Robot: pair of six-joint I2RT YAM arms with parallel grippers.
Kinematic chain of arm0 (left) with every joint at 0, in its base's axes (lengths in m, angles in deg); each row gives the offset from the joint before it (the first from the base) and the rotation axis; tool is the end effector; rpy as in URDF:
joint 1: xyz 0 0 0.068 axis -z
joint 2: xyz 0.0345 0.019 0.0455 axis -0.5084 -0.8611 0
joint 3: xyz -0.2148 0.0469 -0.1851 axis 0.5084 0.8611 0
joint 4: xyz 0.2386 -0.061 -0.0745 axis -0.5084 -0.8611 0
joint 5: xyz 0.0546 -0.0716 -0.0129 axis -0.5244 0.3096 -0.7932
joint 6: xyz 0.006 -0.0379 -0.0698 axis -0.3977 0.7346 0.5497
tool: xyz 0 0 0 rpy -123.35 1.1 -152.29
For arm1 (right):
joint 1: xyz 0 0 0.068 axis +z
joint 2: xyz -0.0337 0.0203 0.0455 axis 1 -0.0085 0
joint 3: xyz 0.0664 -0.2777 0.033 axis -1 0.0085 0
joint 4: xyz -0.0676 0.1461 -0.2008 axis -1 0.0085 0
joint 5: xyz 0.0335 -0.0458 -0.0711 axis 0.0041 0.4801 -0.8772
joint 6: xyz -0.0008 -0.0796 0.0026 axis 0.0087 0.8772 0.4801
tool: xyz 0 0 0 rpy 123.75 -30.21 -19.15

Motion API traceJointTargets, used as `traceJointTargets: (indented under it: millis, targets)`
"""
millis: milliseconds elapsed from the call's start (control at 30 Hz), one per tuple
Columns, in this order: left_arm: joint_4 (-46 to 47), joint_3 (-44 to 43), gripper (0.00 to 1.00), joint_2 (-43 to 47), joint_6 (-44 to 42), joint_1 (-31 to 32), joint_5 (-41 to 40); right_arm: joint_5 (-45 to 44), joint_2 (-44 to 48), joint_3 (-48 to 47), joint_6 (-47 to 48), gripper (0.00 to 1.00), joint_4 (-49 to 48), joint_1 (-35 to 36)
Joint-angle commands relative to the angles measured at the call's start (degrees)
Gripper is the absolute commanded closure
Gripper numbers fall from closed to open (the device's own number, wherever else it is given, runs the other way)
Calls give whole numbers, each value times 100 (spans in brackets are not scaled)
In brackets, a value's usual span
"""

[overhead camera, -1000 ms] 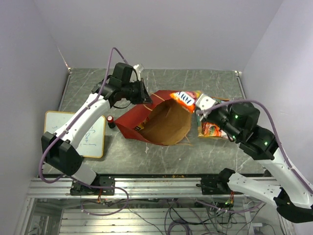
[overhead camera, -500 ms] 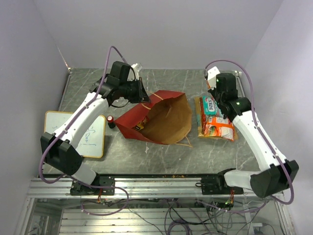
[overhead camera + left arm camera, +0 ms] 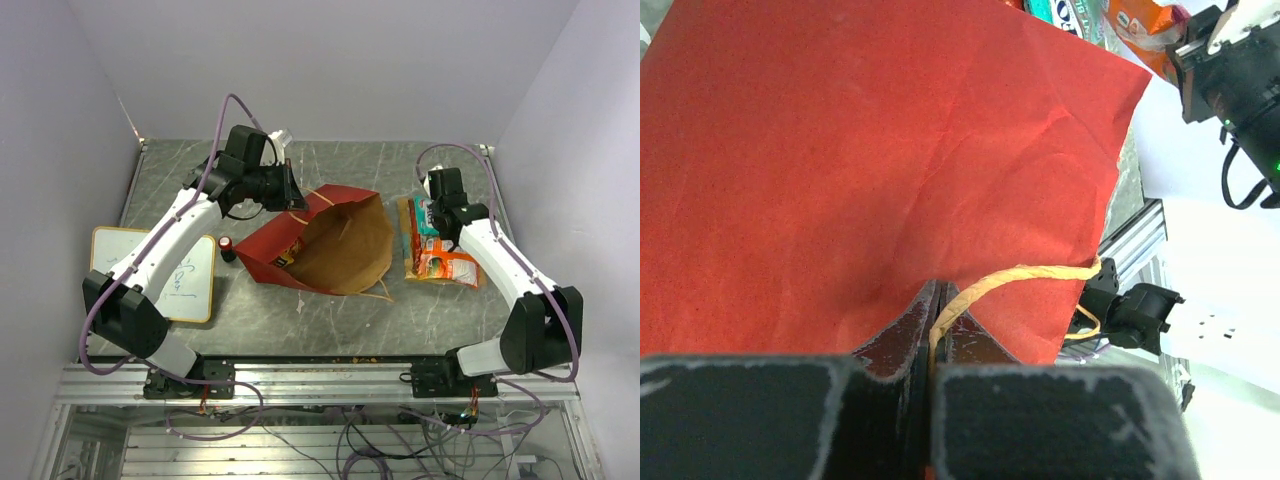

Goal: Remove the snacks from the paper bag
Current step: Place the snack at the center of the board.

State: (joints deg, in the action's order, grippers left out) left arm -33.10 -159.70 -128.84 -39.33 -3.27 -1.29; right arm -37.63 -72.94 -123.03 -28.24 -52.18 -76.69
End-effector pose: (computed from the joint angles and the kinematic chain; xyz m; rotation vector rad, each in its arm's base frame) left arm 0.3008 -0.1870 0.3623 0.1610 2.3924 -0.9921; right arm 0.3036 0.0263 0.2739 -0.5169 2.3255 -0.9045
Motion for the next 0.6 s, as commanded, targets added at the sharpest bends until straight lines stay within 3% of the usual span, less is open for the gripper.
traceJointTargets:
  millis: [0, 367, 433, 567]
  targets:
    - [44, -124, 93, 2, -57, -31, 148, -179, -95, -7, -326, 100, -424, -34]
    - [-1, -90, 93, 113, -53, -31, 177, 581, -382, 393, -1541, 100, -464, 156]
    - [44, -60, 93, 131, -48, -31, 215, 861, -349, 618, -1644, 94, -477, 233]
    - [158, -3, 93, 110, -32, -31, 359, 1380, -324, 863, -1814, 67, -485, 249]
